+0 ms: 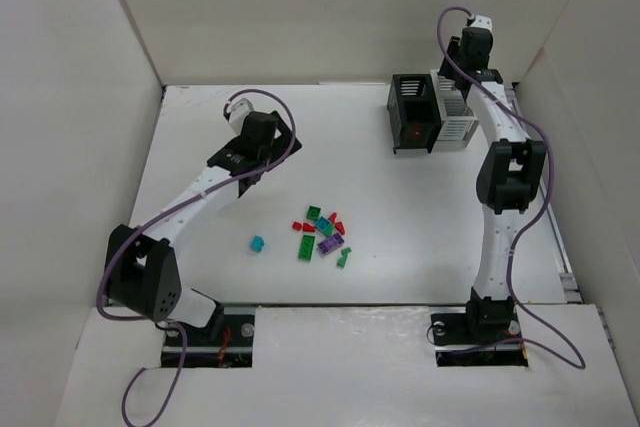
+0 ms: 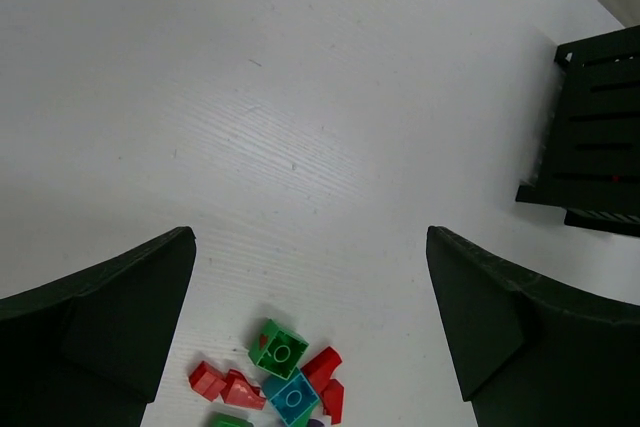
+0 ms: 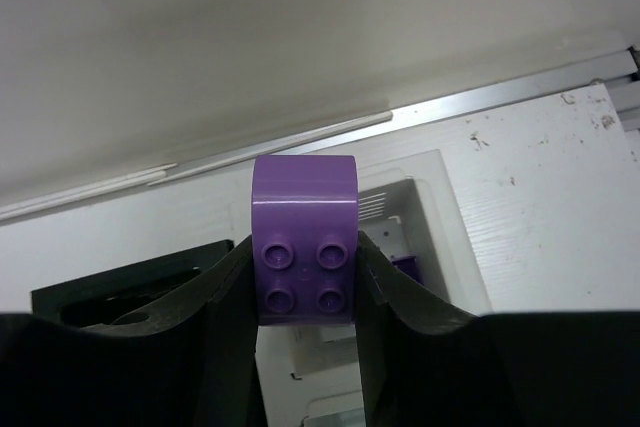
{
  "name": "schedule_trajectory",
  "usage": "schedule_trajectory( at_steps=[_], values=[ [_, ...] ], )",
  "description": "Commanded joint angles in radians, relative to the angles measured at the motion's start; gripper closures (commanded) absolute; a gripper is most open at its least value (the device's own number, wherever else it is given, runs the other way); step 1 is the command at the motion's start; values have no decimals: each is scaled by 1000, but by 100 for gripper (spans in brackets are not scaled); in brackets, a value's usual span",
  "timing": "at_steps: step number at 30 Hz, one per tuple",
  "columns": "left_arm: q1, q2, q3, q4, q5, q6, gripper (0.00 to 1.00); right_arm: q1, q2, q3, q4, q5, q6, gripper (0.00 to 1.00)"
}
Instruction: Sort the legos into containers by color
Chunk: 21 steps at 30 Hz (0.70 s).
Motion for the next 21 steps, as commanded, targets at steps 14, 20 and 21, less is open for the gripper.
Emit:
schedule_trajectory(
  at_steps=[14, 20, 21],
  values=[
    [5, 6, 30, -73, 65, -3, 0, -10, -33, 28, 42, 41, 9, 26],
    [5, -67, -77, -71, 143, 14, 0, -10, -138, -76, 22, -33, 9, 24],
    [5, -88, -93, -71, 160, 29, 0, -10, -183, -96, 22, -42, 9, 24]
  ],
)
